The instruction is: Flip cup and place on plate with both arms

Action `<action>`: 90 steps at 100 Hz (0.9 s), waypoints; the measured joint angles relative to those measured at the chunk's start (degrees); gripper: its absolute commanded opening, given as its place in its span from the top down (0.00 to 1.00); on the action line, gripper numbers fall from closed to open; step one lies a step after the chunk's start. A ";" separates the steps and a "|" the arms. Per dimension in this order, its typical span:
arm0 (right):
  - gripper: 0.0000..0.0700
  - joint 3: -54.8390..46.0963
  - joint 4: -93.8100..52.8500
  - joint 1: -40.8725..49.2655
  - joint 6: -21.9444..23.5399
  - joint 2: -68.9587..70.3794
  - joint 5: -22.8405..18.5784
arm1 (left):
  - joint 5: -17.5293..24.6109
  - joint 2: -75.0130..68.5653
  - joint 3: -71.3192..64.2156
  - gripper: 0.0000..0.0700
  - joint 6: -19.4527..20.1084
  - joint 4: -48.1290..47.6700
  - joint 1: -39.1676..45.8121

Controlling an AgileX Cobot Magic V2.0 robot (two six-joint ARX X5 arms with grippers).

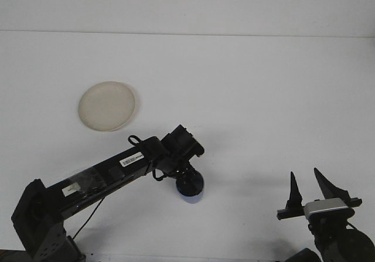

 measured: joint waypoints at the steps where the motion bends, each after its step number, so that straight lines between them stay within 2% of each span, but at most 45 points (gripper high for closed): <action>1: 0.47 0.00 0.00 0.00 0.00 0.00 0.00 | -0.02 0.00 0.00 0.98 0.00 0.00 0.00; 20: 0.47 0.00 0.00 0.00 0.02 0.00 0.00 | 0.00 0.00 0.35 0.98 -0.15 0.98 -0.11; 37: 0.47 0.00 0.00 0.00 0.00 0.00 0.00 | -0.24 0.00 5.03 0.98 -0.13 -2.51 0.94; 47: 0.47 0.00 0.00 0.00 0.02 0.00 0.00 | -2.10 0.00 9.92 0.98 0.37 -6.16 3.17; 70: 0.47 0.00 0.00 0.00 0.00 0.00 0.00 | -3.21 0.00 22.97 0.98 3.17 -11.87 13.09; 90: 0.47 0.00 -0.02 0.00 0.00 0.00 0.00 | -4.94 -0.09 29.59 0.98 4.02 -13.81 26.12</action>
